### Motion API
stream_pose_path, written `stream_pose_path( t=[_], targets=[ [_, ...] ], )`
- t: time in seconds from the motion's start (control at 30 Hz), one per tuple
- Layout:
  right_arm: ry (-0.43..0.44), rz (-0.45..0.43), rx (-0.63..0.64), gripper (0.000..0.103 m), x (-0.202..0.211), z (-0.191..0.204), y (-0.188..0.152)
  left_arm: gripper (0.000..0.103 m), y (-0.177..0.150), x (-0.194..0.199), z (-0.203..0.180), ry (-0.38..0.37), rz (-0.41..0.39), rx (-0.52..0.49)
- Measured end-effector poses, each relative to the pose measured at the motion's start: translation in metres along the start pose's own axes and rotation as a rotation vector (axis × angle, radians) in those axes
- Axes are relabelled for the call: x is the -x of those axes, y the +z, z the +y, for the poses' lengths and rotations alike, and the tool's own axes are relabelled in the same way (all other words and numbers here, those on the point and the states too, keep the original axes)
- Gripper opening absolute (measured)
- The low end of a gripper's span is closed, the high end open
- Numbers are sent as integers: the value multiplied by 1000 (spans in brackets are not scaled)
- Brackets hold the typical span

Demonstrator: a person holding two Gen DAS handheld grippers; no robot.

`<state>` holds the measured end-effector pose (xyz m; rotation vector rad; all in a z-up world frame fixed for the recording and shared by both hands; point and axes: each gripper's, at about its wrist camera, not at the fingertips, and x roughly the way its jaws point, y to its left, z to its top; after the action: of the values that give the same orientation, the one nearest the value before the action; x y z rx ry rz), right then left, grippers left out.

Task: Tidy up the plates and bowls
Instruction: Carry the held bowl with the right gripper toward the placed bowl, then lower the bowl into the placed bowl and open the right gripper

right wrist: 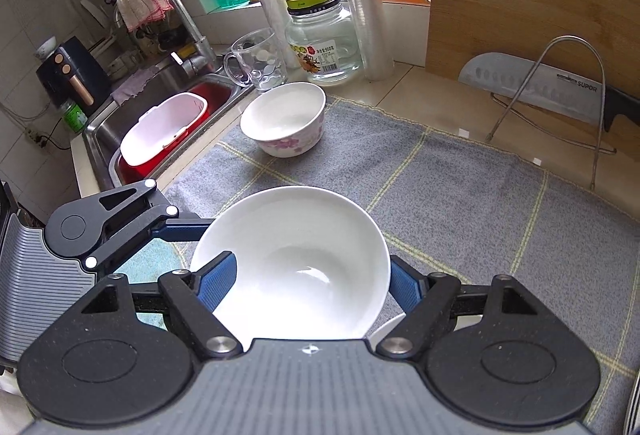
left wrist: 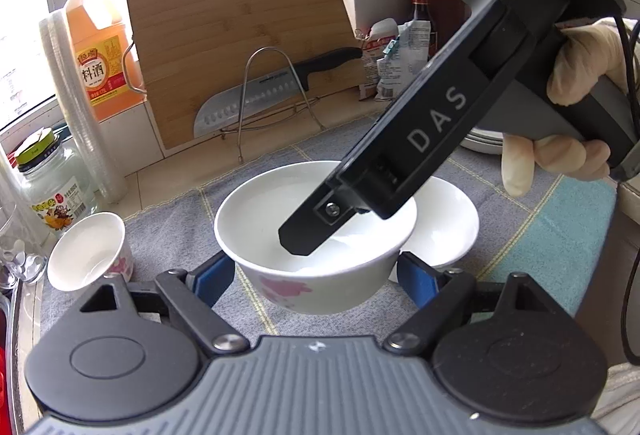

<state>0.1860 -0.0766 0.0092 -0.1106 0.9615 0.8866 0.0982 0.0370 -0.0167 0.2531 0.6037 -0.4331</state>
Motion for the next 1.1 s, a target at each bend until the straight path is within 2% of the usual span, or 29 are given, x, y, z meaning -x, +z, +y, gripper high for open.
stream_pose_path(
  t=[0.6, 1.1],
  targets=[
    [-111, -46, -125, 85, 44, -25, -36, 88, 19, -20, -27, -142, -20, -104],
    [-151, -61, -186, 85, 50, -51, -46, 88, 27, -54, -37, -194, 25, -131]
  ],
)
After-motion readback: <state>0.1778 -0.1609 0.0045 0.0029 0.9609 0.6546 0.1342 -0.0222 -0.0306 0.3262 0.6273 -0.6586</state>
